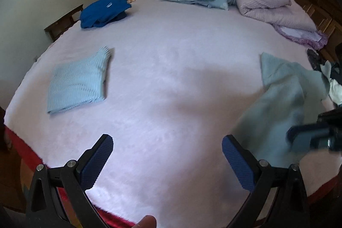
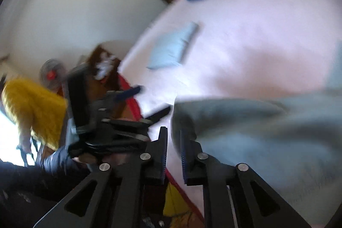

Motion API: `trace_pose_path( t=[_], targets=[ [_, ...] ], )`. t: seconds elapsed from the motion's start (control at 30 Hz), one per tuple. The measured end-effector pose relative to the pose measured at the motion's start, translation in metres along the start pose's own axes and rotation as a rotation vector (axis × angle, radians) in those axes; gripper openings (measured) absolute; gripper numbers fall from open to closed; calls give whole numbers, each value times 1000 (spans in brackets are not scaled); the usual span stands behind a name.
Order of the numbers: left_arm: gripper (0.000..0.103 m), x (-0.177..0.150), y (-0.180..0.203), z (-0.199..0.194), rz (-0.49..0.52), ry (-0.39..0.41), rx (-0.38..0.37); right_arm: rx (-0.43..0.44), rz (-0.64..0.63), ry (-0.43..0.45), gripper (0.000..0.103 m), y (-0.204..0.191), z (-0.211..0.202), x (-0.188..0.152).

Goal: Fold clothes
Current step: 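Lift the sweatpants with the right gripper and shake them out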

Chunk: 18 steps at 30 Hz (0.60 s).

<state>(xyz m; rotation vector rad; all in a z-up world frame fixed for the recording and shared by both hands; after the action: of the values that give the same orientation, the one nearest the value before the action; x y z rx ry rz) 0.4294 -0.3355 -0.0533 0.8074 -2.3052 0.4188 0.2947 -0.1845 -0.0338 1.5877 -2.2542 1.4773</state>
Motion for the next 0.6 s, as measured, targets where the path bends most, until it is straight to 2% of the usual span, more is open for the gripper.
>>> trace_pose_path(
  t=[0.07,0.13,0.17,0.2,0.27,0.33,0.4,0.6],
  targets=[
    [102,-5,-8,-2,-8,-8,6,-38,20,-2,19,5,-17,-7],
    [102,-9,-15,-4,-22,-10,9,-78,12,25,31,8,-44,-15],
    [102,-10,-18,-4,-31,-7,8,-98,29,60,41,8,-58,-18],
    [102,-11,-19,-5,-39,-4,3,-118,46,96,45,8,-71,-21],
    [102,-11,-17,-6,-46,3,-8,-162,148,177,45,40,-105,-27],
    [102,-8,-9,-3,-47,8,-30,-219,264,223,45,74,-112,-32],
    [102,-8,0,-4,-36,10,-55,-246,333,227,45,99,-113,-36],
    [102,-11,19,-12,-15,31,-121,-255,503,245,45,143,-81,-53]
  ],
)
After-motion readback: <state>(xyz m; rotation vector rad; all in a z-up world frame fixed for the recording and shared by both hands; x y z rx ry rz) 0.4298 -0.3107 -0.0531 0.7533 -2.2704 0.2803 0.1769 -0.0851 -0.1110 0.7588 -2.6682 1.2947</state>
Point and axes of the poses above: each gripper's, at about its wrist camera, not at the fingertips, and z roughly the way its jaws point, y to its right, x to its top, the point moved 2 cm from there along z, roughly the way its jaws point, and after that the axes turned 7 degrees about y, right-handed, at the moved point
